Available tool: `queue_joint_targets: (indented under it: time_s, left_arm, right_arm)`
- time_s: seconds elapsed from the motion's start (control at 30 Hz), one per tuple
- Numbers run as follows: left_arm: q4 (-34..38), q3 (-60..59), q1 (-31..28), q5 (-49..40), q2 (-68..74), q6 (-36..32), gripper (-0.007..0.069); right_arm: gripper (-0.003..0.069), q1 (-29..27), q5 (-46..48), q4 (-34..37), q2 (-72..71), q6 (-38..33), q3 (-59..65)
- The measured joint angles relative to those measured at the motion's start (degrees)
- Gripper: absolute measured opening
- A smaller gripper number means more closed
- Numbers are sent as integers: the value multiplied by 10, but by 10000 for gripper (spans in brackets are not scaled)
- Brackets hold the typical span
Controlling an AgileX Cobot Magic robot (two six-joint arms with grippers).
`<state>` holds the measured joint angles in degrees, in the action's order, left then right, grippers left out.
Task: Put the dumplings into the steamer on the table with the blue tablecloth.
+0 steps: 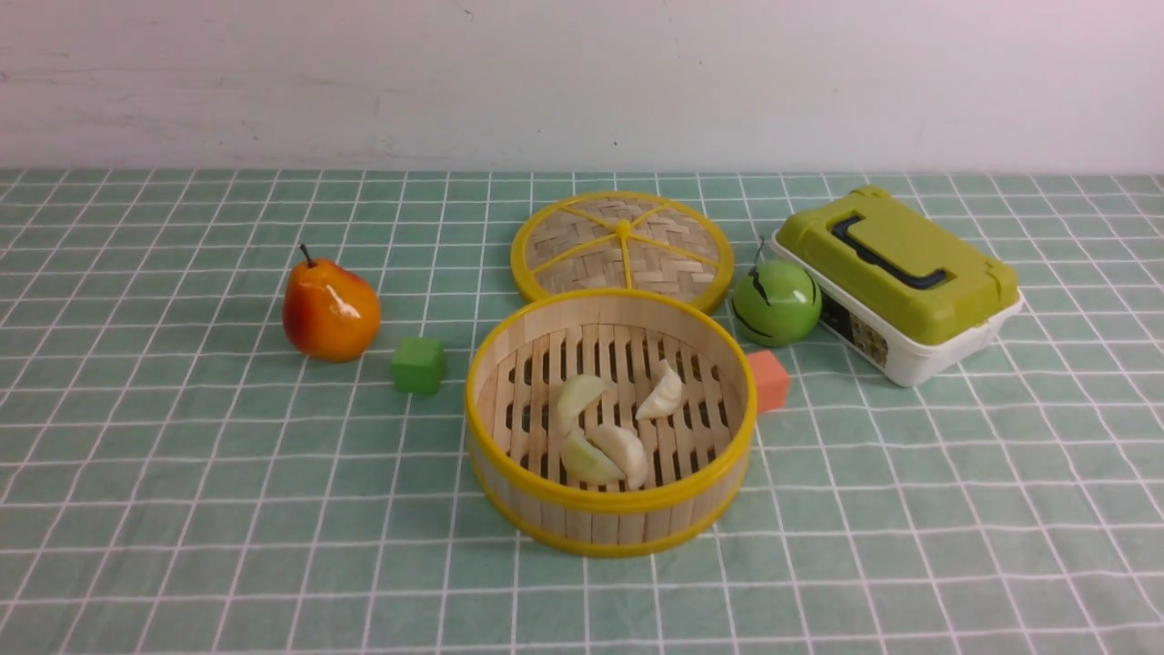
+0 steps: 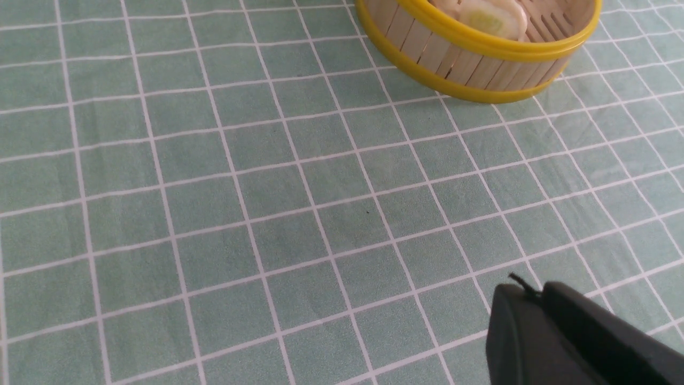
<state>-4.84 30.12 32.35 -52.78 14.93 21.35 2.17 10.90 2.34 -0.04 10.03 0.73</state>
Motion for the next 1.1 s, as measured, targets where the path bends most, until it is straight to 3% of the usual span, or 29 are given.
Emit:
queue_joint_targets:
  time_s: [0.33,1.1]
  left_arm:
    - [0,0,0,-1,0,0,50]
    - [0,0,0,-1,0,0,76]
  right_arm:
    - [-20,-41,107,-27,-6,12,3]
    - [-11,-41,111,-28,-6,12,3]
